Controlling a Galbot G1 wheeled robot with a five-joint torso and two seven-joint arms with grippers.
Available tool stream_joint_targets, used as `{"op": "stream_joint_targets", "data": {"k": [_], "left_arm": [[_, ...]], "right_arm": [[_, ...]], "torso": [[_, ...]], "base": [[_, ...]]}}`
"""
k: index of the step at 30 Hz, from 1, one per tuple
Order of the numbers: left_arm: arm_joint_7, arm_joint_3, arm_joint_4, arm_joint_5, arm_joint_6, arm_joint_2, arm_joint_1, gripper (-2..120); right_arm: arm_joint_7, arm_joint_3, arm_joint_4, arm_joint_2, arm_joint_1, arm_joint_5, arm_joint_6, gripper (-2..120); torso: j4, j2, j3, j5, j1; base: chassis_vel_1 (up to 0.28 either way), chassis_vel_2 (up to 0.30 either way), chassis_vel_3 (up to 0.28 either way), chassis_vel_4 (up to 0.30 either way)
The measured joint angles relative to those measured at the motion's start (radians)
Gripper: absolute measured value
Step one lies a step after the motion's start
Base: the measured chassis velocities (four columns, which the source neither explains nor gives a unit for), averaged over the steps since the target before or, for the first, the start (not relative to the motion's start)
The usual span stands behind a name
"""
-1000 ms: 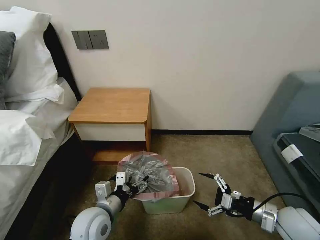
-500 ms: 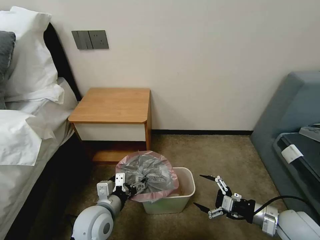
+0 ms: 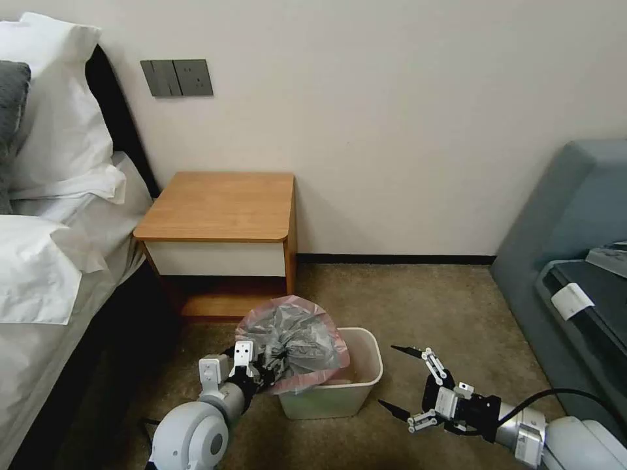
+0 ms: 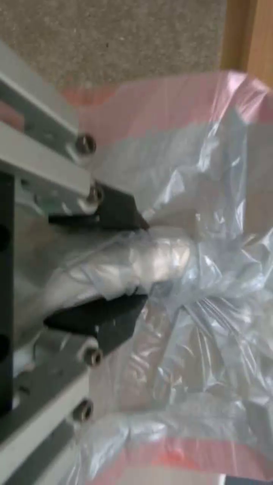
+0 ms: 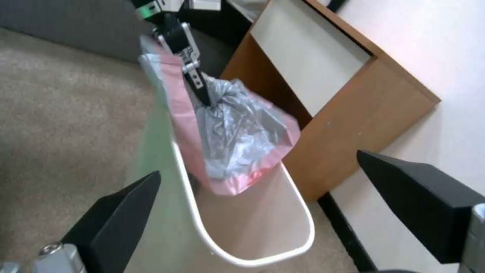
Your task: Pick up the garbage bag from the table and place it over the trash can.
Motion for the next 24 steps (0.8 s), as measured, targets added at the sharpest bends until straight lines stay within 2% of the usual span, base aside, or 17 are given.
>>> {"op": "stream_joint_targets", "data": {"k": [3, 5, 13, 15, 16, 17, 19, 20, 23, 24], "left_arm": [[0.0, 0.002, 0.005, 0.005, -0.001, -0.003, 0.002, 12], [0.0, 0.003, 0.005, 0.006, -0.001, -0.003, 0.003, 9], [-0.049, 0.0, -0.003, 0.007, -0.001, -0.008, 0.011, 8], [-0.076, -0.001, -0.022, 0.017, -0.012, -0.011, 0.028, 8], [-0.08, -0.001, -0.028, 0.019, -0.048, -0.007, 0.04, 8], [-0.08, -0.001, -0.028, 0.019, -0.048, -0.007, 0.04, 8], [-0.047, -0.001, -0.027, 0.023, -0.203, 0.009, 0.065, 8], [-0.047, -0.001, -0.027, 0.023, -0.203, 0.009, 0.065, 8], [0.023, -0.011, -0.015, 0.025, -0.377, 0.022, 0.08, 8], [0.023, -0.011, -0.015, 0.025, -0.377, 0.022, 0.08, 8]], "right_arm": [[-0.001, 0.0, 0.0, 0.0, 0.001, 0.001, 0.0, 100], [-0.001, -0.002, -0.001, 0.001, 0.002, 0.002, 0.0, 100], [0.005, -0.017, -0.003, 0.002, 0.013, 0.001, -0.001, 100], [0.072, -0.05, 0.005, 0.008, 0.024, 0.006, -0.01, 100], [0.123, -0.073, 0.013, 0.011, 0.025, 0.032, -0.028, 100], [0.123, -0.073, 0.013, 0.011, 0.025, 0.032, -0.028, 100], [0.274, -0.14, 0.049, 0.021, 0.02, 0.153, -0.107, 100], [0.274, -0.14, 0.049, 0.021, 0.02, 0.153, -0.107, 100], [0.435, -0.231, 0.115, 0.045, 0.024, 0.345, -0.225, 100], [0.435, -0.231, 0.115, 0.045, 0.024, 0.345, -0.225, 100]], "torso": [[0.0, 0.0, 0.0, 0.0, 0.0], [0.0, 0.0, 0.0, 0.0, 0.0], [-0.0001, 0.0, 0.0, -0.0002, 0.0], [0.0, 0.0, 0.0, -0.0003, 0.0], [0.0, 0.0, 0.0, 0.0, 0.0], [0.0, 0.0, 0.0, 0.0, 0.0], [0.0002, 0.0, 0.0, -0.0001, 0.0], [0.0002, 0.0, 0.0, -0.0001, 0.0], [-0.0001, 0.0, 0.0, -0.0004, 0.0], [-0.0001, 0.0, 0.0, -0.0004, 0.0]], "base": [[0.0, 0.0, 0.0, 0.0], [0.0, 0.0, 0.0, 0.0], [0.0, 0.0, 0.0, 0.0], [0.0, 0.0, 0.0, 0.0], [0.0, 0.0, 0.0, 0.0], [0.0, 0.0, 0.0, 0.0], [0.0, 0.0, 0.0, 0.0], [0.0, 0.0, 0.0, 0.0], [0.0, 0.0, 0.0, 0.0], [0.0, 0.0, 0.0, 0.0]]}}
